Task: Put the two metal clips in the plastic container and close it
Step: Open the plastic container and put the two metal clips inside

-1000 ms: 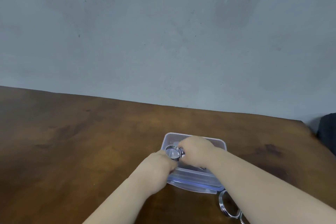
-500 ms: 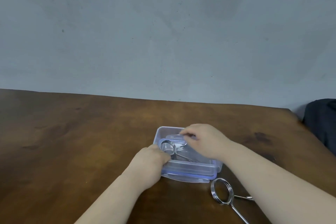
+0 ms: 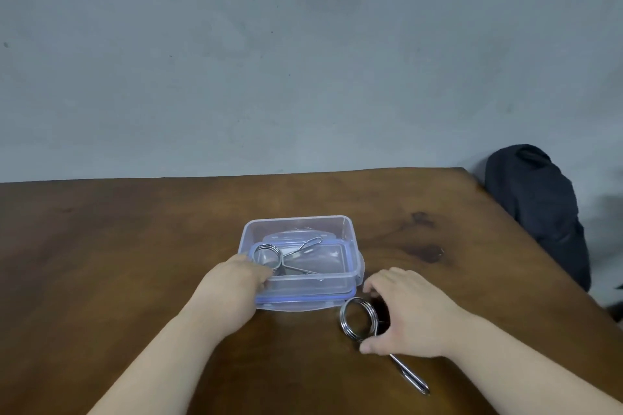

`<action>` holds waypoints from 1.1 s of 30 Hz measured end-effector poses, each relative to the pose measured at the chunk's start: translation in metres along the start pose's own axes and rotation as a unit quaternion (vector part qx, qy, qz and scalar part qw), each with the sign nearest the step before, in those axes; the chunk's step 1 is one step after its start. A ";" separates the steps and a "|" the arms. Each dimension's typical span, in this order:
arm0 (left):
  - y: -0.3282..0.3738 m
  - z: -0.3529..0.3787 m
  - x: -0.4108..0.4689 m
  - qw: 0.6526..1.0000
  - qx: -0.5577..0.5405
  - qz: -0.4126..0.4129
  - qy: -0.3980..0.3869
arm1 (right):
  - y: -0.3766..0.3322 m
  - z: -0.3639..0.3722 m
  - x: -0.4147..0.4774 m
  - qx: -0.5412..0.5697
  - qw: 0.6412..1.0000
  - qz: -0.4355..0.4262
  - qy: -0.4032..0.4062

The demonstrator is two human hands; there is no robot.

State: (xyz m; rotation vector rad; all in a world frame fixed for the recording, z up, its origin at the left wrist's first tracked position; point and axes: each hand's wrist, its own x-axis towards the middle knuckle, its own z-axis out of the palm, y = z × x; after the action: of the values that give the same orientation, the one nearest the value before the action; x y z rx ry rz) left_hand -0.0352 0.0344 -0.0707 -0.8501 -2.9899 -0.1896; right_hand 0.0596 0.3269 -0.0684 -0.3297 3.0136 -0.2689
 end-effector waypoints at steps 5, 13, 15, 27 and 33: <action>0.001 0.000 0.001 1.000 0.010 -0.012 -0.011 | -0.003 0.013 0.004 -0.021 1.000 -0.015 -0.002; 0.004 -0.005 0.000 0.999 0.011 -0.027 -0.028 | 0.008 -0.015 0.000 0.166 0.986 0.002 -0.021; 0.006 -0.007 0.000 0.999 0.015 -0.032 -0.033 | 0.005 -0.033 0.003 0.236 0.972 -0.003 0.007; 0.008 -0.011 -0.004 1.000 0.013 -0.019 -0.013 | -0.058 -0.090 0.117 0.110 0.988 -0.111 0.011; 0.007 -0.011 -0.008 1.000 0.005 0.008 0.006 | -0.066 -0.057 0.153 0.014 0.992 -0.106 -0.061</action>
State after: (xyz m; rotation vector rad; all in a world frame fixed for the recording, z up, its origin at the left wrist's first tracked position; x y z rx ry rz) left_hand -0.0244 0.0348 -0.0593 -0.8686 -2.9702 -0.1797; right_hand -0.0823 0.2386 -0.0121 -0.6408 2.8531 -0.2967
